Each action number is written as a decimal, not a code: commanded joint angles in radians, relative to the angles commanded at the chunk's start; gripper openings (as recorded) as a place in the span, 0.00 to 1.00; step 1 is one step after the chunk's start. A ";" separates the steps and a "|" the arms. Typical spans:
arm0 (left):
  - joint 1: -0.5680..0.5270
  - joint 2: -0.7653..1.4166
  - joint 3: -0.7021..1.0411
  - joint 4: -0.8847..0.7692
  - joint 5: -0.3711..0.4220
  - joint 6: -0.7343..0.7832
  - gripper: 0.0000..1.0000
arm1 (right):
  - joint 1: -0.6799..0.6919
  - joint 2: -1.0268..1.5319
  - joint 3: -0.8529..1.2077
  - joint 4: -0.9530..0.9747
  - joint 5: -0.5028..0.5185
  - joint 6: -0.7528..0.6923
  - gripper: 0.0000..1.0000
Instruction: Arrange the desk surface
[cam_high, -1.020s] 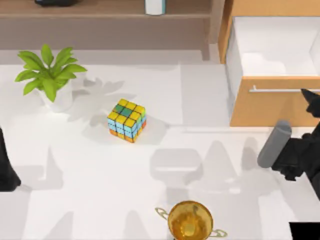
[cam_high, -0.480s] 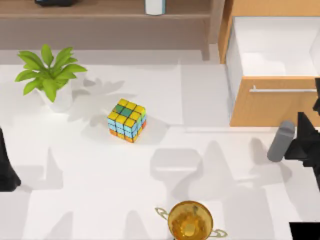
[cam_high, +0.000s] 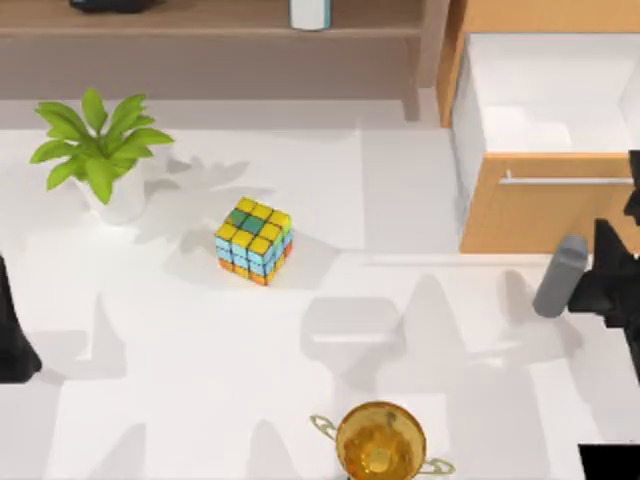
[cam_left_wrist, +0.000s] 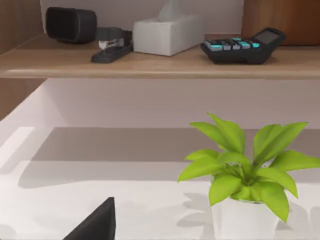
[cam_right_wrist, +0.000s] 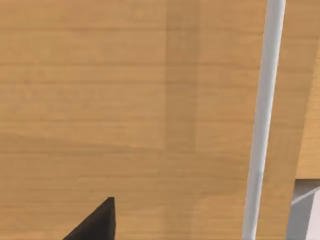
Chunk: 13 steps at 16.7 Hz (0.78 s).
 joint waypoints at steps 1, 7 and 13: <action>0.000 0.000 0.000 0.000 0.000 0.000 1.00 | -0.007 0.003 0.016 -0.013 -0.007 0.000 1.00; 0.000 0.000 0.000 0.000 0.000 0.000 1.00 | -0.030 0.011 0.070 -0.058 -0.030 -0.001 1.00; 0.000 0.000 0.000 0.000 0.000 0.000 1.00 | -0.030 0.011 0.070 -0.058 -0.030 -0.001 0.62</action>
